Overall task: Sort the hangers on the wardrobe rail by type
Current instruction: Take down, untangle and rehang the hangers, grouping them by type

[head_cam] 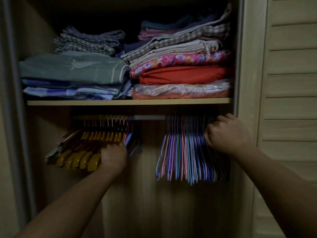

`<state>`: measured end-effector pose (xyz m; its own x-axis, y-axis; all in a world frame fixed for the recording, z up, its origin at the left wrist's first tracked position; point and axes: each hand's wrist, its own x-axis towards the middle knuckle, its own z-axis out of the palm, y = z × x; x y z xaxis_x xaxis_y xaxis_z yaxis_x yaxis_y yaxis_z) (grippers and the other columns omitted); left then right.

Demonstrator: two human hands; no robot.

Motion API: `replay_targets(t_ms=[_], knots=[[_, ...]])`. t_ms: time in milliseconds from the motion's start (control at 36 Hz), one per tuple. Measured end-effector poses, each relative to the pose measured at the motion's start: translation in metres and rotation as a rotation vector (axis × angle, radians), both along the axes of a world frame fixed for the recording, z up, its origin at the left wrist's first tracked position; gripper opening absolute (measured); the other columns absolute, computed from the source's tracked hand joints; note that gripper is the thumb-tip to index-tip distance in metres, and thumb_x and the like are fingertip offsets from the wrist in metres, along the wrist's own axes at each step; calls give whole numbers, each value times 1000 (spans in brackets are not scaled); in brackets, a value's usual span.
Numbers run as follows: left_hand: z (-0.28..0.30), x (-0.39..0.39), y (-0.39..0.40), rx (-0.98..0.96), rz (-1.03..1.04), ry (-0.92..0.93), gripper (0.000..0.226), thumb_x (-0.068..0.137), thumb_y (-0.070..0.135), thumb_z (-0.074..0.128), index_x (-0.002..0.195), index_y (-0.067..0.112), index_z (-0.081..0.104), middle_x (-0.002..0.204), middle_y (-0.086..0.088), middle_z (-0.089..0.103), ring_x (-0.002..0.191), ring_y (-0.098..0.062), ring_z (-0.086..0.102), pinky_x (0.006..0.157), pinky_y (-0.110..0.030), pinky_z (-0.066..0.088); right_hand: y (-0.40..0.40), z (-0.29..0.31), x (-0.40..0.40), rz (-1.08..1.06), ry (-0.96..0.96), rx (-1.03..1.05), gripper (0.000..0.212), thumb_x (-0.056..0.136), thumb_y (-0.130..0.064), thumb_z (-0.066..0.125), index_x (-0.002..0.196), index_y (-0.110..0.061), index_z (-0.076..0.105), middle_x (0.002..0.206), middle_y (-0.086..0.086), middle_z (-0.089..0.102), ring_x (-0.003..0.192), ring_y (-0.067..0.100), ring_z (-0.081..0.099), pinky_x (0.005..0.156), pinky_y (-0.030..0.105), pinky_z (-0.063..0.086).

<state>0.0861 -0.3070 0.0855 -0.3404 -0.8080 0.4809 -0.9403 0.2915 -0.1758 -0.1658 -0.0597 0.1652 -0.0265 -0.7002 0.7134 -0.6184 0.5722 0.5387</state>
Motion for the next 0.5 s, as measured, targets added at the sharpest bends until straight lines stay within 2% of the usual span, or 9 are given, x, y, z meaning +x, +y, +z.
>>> replay_targets(t_ms=[194, 389, 500], knots=[[-3, 3, -2, -40, -25, -20, 27, 93, 28, 59, 118, 20, 56, 107, 1, 68, 94, -19, 67, 72, -31, 47, 4, 0, -1, -38, -6, 53, 34, 94, -46, 43, 81, -23, 64, 81, 1, 69, 83, 21, 59, 79, 39, 38], [7, 2, 7, -71, -58, -55, 17, 93, 24, 61, 110, 22, 61, 99, 3, 67, 85, -16, 66, 71, -30, 50, 6, 3, 6, -138, -18, 99, 26, 96, -38, 43, 94, -22, 63, 93, 2, 69, 92, 22, 58, 84, 39, 37], [13, 0, 11, -117, -60, -93, 10, 96, 25, 58, 101, 23, 66, 84, 5, 64, 71, -11, 62, 61, -27, 47, 7, 3, 7, -161, -13, 122, 24, 95, -36, 45, 93, -20, 63, 90, 2, 68, 89, 22, 57, 82, 39, 37]])
